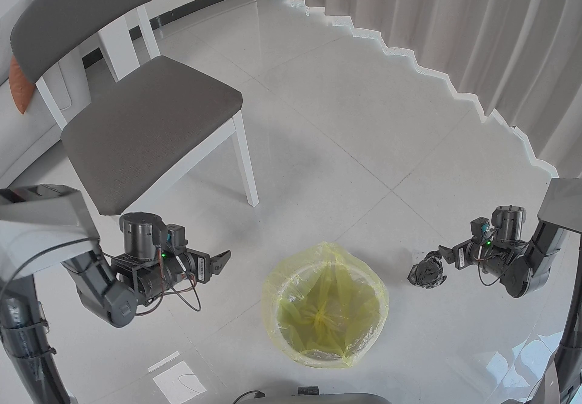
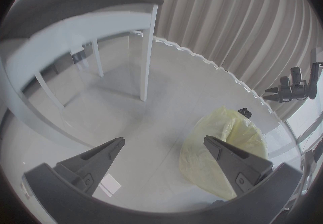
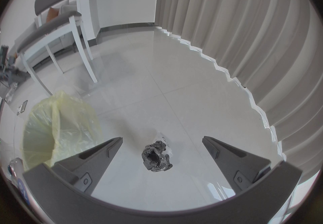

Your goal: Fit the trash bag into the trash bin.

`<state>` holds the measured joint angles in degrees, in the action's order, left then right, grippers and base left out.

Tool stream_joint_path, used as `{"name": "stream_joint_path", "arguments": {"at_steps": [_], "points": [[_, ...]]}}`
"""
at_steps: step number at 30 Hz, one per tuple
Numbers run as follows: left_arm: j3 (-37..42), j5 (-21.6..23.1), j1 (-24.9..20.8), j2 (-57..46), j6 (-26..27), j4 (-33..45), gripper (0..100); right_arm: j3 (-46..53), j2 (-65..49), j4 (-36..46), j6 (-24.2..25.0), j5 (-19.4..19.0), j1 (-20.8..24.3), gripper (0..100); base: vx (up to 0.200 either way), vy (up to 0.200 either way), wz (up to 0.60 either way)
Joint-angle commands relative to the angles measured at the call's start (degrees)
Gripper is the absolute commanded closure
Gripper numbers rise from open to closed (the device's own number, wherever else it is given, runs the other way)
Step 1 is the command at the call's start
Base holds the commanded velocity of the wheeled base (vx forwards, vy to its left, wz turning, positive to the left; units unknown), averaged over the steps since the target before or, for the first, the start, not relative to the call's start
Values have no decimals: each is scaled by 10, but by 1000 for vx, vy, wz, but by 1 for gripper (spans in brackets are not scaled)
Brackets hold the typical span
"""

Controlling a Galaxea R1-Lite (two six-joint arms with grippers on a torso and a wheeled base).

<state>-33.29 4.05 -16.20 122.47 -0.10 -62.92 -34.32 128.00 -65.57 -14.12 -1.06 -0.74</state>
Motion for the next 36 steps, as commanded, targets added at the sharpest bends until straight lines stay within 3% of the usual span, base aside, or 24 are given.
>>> {"name": "stream_joint_path", "arguments": {"at_steps": [1,3,6,10,11,21,27,36], "points": [[-19,-46,17,-167,29,111,0,-11,124,-60,-8,78,23,0,0,0,0],[-44,-75,35,-224,41,177,0,-28,163,-84,-7,83,19,0,0,0,0],[-38,-83,55,-253,41,189,0,-47,171,-64,-6,60,17,0,0,0,0],[-3,-88,70,-272,41,186,0,-76,172,-3,1,40,15,0,0,0,0],[12,-88,73,-276,41,185,0,-98,168,46,10,32,13,0,0,0,0],[-16,-82,57,-253,41,176,0,-253,171,259,52,26,2,0,0,0,0],[-12,-81,52,-250,38,169,0,-320,185,293,52,26,0,0,0,0,0],[-9,-82,55,-254,38,169,0,-388,191,404,55,21,2,0,0,0,0]]}}
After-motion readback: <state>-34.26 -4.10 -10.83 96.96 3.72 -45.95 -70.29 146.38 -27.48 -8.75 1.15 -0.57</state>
